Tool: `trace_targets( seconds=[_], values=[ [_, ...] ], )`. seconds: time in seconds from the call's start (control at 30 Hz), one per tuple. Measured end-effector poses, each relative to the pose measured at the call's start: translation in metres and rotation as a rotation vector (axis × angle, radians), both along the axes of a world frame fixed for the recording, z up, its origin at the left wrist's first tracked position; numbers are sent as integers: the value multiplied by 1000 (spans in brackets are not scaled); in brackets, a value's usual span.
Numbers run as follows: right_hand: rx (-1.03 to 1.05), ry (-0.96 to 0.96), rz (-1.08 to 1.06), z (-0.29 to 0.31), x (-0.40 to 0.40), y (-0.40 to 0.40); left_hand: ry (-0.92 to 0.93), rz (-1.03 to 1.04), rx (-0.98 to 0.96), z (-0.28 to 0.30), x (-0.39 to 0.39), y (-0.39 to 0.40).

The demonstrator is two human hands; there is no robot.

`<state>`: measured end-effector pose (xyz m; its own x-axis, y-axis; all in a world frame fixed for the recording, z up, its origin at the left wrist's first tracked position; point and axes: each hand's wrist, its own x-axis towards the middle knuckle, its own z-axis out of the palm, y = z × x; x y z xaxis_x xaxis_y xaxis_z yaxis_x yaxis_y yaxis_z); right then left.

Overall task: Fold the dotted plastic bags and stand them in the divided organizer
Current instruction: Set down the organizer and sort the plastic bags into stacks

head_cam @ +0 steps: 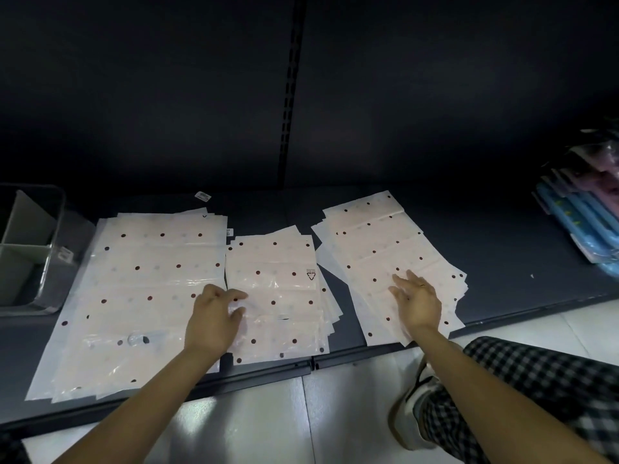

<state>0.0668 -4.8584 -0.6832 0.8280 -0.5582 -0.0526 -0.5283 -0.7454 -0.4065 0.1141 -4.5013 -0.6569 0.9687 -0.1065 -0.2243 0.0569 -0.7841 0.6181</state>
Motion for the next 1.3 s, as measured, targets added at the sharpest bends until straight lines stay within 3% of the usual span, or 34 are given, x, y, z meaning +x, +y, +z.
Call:
trace_targets(
  seconds=[0.13,0.27,0.33,0.47,0.57,0.63,0.8,0.93,1.07,1.13,1.3],
  values=[
    [-29,-17,-64,11,9,-2,-60,53,-23,3,-1,0],
    [-64,85,7,22,18,-4,-26,8,-64,6,-5,-3],
    [4,20,56,30,22,2,-26,-32,-136,10,-6,-9],
    [201,-214,140,52,23,54,132,-79,-426,28,-11,-31],
    [287,-246,325,68,20,113,393,43,-781,58,-6,-44],
    [290,-231,488,76,17,151,448,106,-868,73,5,-41],
    [339,-208,755,75,12,182,164,112,-475,79,34,-6],
    [143,-114,520,51,23,123,126,301,-293,65,52,41],
    [-53,222,211,17,6,35,149,379,-214,46,58,97],
    [-85,286,168,5,-10,11,157,408,-109,36,58,123],
    [-42,-5,43,3,-9,13,114,498,103,15,51,139]
  ],
)
